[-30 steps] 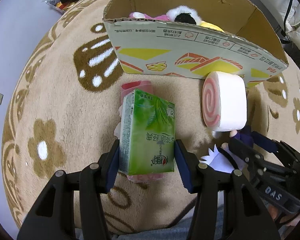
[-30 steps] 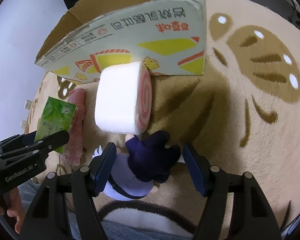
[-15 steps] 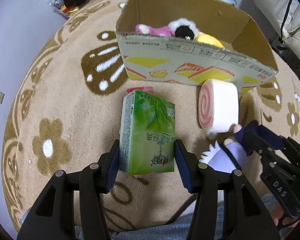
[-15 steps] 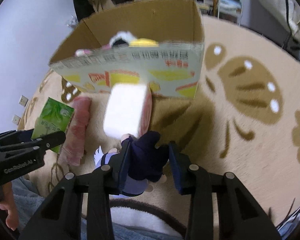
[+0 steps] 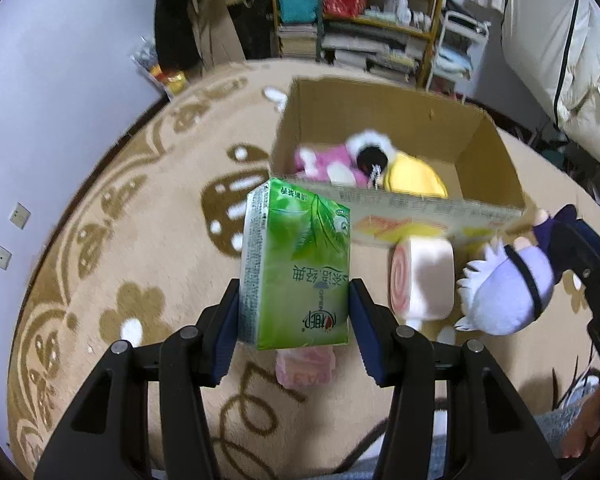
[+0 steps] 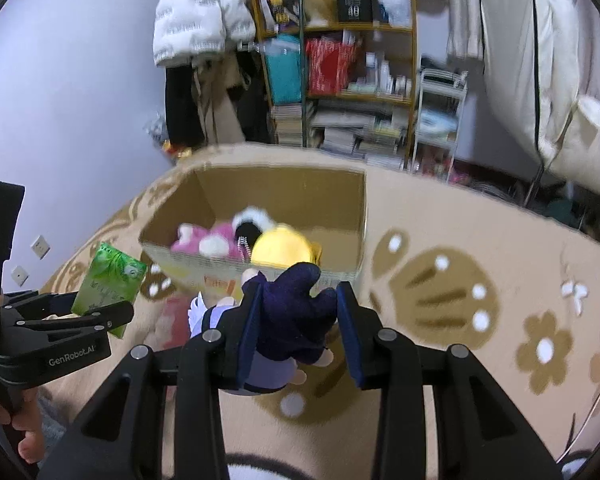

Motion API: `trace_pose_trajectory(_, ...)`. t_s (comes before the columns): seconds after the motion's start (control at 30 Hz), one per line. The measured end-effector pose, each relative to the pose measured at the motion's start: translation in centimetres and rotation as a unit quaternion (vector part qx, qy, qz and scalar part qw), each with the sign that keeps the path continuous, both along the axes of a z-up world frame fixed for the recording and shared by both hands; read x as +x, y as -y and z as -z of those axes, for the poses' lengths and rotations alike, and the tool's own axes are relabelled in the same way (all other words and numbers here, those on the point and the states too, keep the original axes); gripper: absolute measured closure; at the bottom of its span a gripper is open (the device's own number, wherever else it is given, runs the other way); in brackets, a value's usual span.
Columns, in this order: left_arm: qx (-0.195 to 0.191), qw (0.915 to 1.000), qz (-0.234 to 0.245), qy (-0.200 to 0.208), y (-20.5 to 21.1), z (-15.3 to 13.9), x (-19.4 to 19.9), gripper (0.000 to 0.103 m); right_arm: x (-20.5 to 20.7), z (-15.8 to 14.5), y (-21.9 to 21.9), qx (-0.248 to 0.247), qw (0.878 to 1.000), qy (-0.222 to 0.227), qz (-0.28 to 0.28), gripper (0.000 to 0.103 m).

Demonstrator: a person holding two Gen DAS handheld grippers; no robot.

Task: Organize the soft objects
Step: 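Carry the green packet with the left gripper while the right gripper carries the doll over the box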

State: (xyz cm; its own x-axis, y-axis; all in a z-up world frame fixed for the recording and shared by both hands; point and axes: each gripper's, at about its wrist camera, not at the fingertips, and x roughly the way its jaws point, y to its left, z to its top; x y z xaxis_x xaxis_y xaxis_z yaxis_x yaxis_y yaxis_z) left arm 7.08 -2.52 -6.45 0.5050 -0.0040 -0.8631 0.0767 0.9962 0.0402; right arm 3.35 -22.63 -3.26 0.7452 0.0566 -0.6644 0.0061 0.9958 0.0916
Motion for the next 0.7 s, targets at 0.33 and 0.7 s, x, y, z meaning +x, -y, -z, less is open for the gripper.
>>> trace_pose_trajectory(0.33,0.02,0.9967,-0.007,0.078,0.4,-2.4,0.4,0.053,0.9,-2.4,0.5,-0.018,0.997,0.068,0.018,0.064)
trace_pose_trajectory(0.7,0.041,0.9871,0.003,0.155,1.5,-3.8,2.1,0.053,3.6,-2.9,-0.1,-0.056,0.993,0.102,0.032,0.064)
